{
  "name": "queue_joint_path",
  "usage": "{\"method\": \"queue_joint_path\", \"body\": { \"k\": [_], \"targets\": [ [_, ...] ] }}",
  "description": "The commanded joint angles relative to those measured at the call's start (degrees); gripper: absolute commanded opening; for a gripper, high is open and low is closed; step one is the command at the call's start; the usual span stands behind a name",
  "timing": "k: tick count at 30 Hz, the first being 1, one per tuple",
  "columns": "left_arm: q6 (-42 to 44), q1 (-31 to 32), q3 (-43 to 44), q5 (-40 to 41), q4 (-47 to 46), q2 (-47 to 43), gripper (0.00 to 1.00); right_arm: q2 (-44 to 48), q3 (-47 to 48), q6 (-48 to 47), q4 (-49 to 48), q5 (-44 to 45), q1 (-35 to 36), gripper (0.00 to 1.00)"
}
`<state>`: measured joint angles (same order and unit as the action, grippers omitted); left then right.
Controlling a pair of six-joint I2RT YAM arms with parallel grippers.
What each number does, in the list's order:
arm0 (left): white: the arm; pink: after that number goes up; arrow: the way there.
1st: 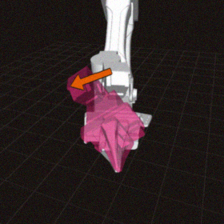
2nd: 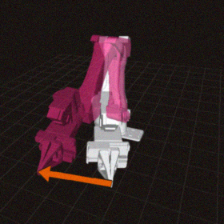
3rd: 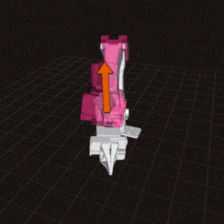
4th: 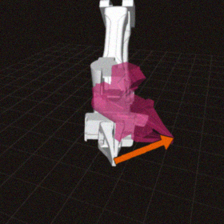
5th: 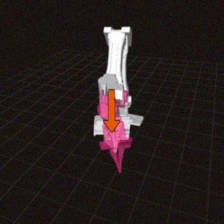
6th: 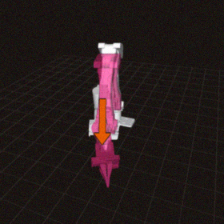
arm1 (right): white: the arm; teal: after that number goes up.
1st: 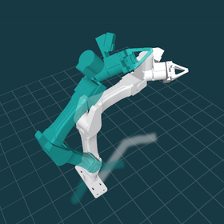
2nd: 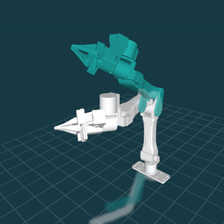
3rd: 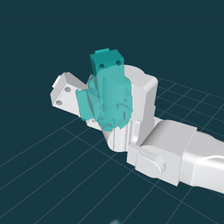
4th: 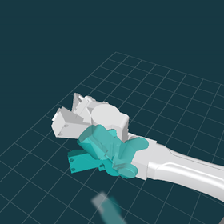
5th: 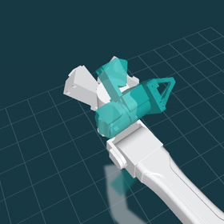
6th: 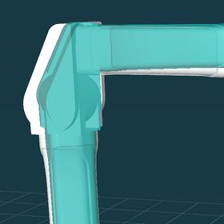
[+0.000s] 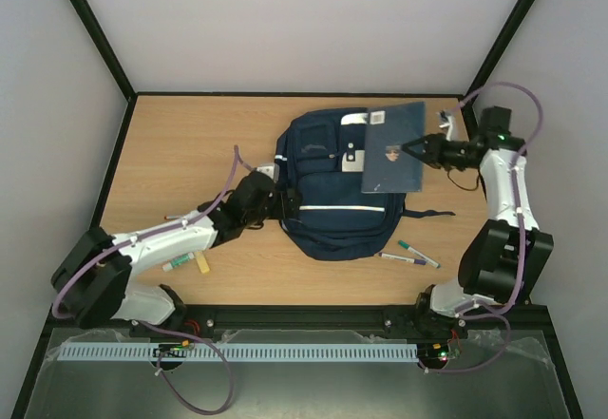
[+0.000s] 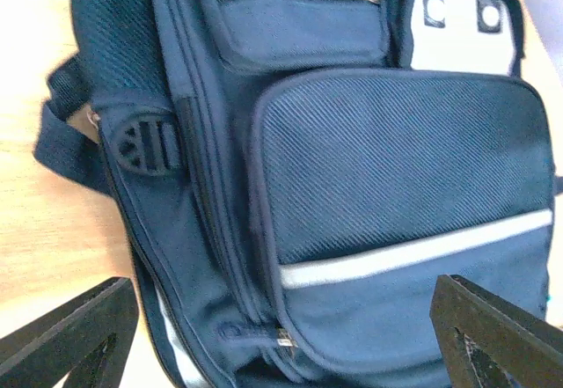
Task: Pack the student bag
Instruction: Pick up the book from the center of the board, then move the student bag to the center of the board.
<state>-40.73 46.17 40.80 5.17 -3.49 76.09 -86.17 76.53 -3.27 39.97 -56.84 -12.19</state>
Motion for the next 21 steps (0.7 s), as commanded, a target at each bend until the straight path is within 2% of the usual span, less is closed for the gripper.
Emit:
{"method": "queue_joint_path", "body": {
  "k": [1,4,6,10,12,15,21],
  "targets": [
    [3.99,-5.48,6.3,-5.12,5.1,6.1,0.94,4.17,-4.55,-2.88,-1.46,-4.63,-8.01,0.01],
    [3.22,-10.27,12.07,-6.64,8.92,11.85,0.9,7.28,-10.19,-4.27,-3.14,-4.04,-11.94,0.01],
    [2.97,-13.53,15.7,-6.69,11.99,15.53,0.86,10.61,-14.1,-3.78,-6.18,-3.11,-12.17,0.01],
    [3.62,-19.55,19.77,-12.92,10.62,21.17,0.7,17.85,-21.9,0.92,-16.2,-1.7,-12.17,0.01],
    [5.06,-20.43,22.17,-15.87,9.99,24.01,0.64,19.99,-24.01,2.1,-19.27,-1.92,-12.2,0.01],
    [5.42,-21.1,25.48,-20.71,9.61,27.9,0.63,21.2,-26.53,3.2,-21.78,-3.79,-12.23,0.01],
    [4.15,-21.12,29.01,-18.28,9.07,32.08,0.58,20.68,-28.19,3.32,-21.22,-6.2,-12.23,0.01]
  ]
}}
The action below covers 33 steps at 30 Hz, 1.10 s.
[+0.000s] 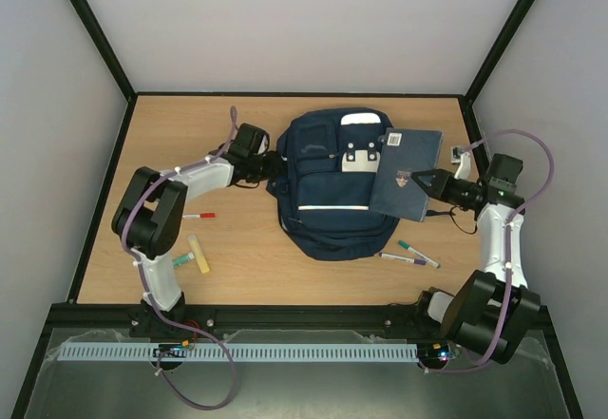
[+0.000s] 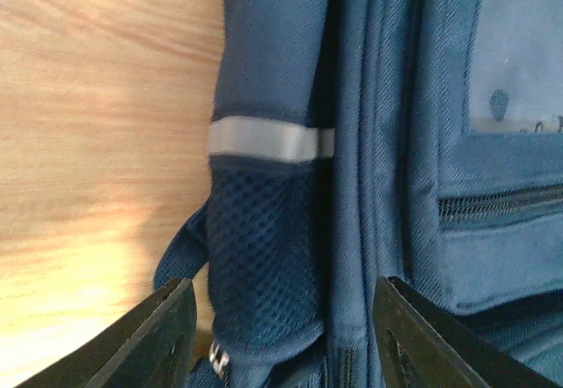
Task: Pack the student bag
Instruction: Move the student bag to the center of the board.
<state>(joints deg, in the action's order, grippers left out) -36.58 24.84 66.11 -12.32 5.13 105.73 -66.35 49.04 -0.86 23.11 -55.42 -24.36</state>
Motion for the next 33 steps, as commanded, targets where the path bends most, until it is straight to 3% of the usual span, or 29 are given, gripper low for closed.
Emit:
{"method": "queue_joint_path", "body": {
  "k": [1,12,17,33],
  "targets": [
    [0.06,0.21,4.78,0.33,0.84,3.94,0.56,1.04,-1.08,0.87,-4.43,-7.88,0.0,0.01],
    [-1.12,-0.09,11.31,5.27,2.62,11.68,0.28,3.86,-2.76,0.7,-5.4,-6.51,0.0,0.01],
    [-1.73,-1.59,9.4,6.17,2.2,11.41,0.03,3.69,-2.79,0.28,-5.13,-6.06,-0.02,0.01],
    [-1.68,-11.95,-6.32,8.17,1.27,-2.69,0.02,3.11,-2.68,0.21,-5.18,-6.64,-0.05,0.01]
  ]
}}
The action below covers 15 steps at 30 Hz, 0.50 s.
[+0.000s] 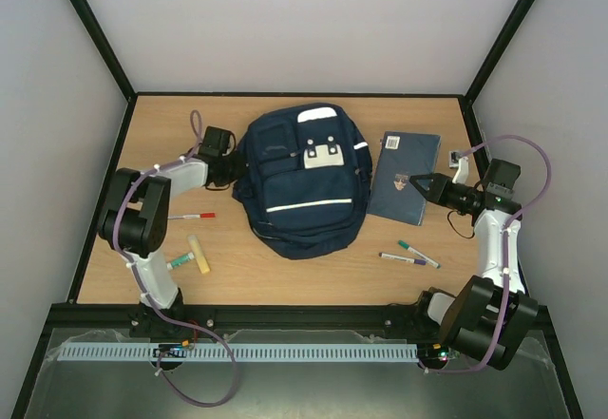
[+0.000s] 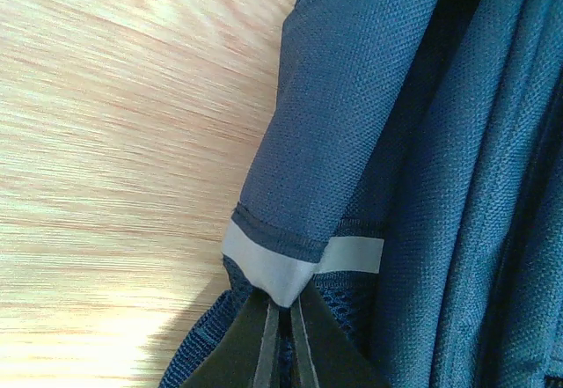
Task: Pack the student bag
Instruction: Move the student bag to the center of the board.
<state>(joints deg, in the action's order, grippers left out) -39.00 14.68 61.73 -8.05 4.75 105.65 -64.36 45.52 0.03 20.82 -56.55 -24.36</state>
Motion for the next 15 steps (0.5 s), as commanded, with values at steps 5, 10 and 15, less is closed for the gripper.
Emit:
{"method": "queue_joint_path", "body": {
  "k": [5,10,15],
  "targets": [
    [2.15,-2.82,-2.17,5.65,4.11,-4.88,0.12,1.2,0.87,-0.86,-2.65,-5.83,-0.07,0.01],
    [3.13,-3.69,-1.95,6.89,8.31,-10.96,0.47,1.77,0.84,-1.0,-2.56,-5.57,-0.03,0.01],
    [6.48,-2.25,-2.05,4.8,10.25,-20.05,0.54,1.38,0.89,-0.99,-2.69,-5.43,-0.05,0.01]
  ]
}}
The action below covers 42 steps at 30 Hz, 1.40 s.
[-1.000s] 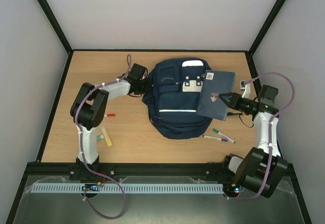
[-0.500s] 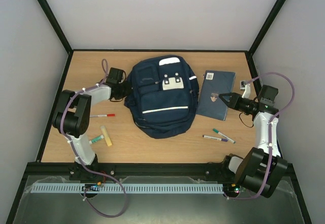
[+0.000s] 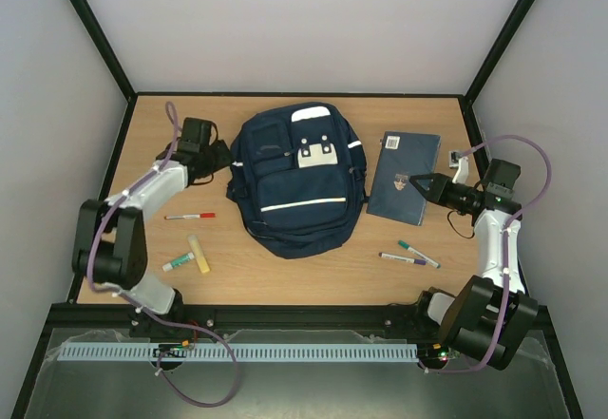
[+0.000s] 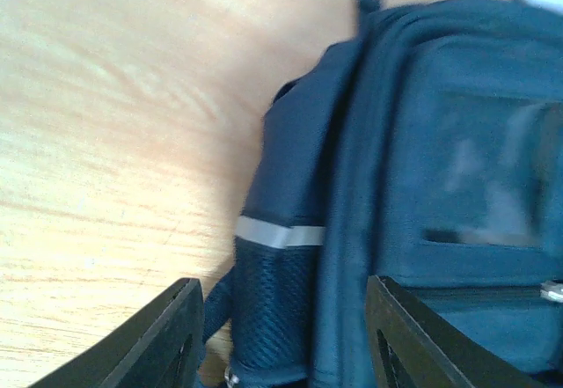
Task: Pack the student bag
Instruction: Move the student bag to the center of the board, then place the book in the student bag.
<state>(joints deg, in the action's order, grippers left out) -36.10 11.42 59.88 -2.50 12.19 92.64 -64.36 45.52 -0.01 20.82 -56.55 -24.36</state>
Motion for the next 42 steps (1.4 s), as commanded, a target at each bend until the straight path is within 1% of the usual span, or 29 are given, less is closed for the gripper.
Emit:
{"method": "queue_joint_path", "body": {
  "k": [1,4,6,8,10,12,16,19,22,26,35,39,42],
  "targets": [
    [5.21,2.27,-0.09,-1.38,2.76,-9.0,0.54,1.16,0.91,-0.94,-2.71,-5.42,-0.07,0.01],
    [12.2,7.28,0.95,-4.25,3.2,-13.7,0.59,0.6,1.17,-1.11,-2.44,-5.27,0.01,0.01],
    [17.39,12.04,1.45,-6.34,3.75,-16.15,0.61,0.55,1.15,-1.3,-2.32,-5.07,-0.06,0.01],
    [23.19,18.3,1.52,-6.26,4.29,-18.39,0.63,0.76,1.21,-1.42,-2.38,-4.97,-0.06,0.01],
    [28.61,25.18,1.65,-4.97,5.66,-18.59,0.63,0.89,1.16,-1.4,-2.45,-4.85,-0.07,0.01],
    [31.8,28.9,2.21,-4.23,8.02,-17.13,0.63,0.9,1.17,-1.4,-2.52,-4.8,-0.01,0.01],
    [36.19,33.48,4.65,-3.72,12.02,-11.62,0.61,0.32,1.3,-1.33,-2.45,-4.59,-0.01,0.01],
    [37.79,38.12,8.44,-1.18,14.44,-6.27,0.6,0.16,1.38,-1.18,-2.51,-3.92,-0.03,0.01],
    [38.54,42.74,13.07,3.24,17.13,0.97,0.6,0.21,1.35,-1.11,-2.56,-2.92,-0.06,0.01],
    [39.25,46.04,18.46,7.81,19.85,8.54,0.56,0.54,1.44,-0.9,-2.61,-1.62,0.01,0.01],
    [39.67,48.73,24.47,11.49,22.07,19.09,0.55,0.74,1.69,-0.78,-2.36,0.11,-0.1,0.01],
    [39.33,49.28,26.17,12.56,23.54,21.96,0.42,0.36,1.86,-0.8,-2.11,-0.1,-0.13,0.01],
    [39.2,50.1,26.13,13.5,23.26,21.56,0.4,0.12,1.98,-0.93,-1.99,-0.1,-0.11,0.01]
  ]
}}
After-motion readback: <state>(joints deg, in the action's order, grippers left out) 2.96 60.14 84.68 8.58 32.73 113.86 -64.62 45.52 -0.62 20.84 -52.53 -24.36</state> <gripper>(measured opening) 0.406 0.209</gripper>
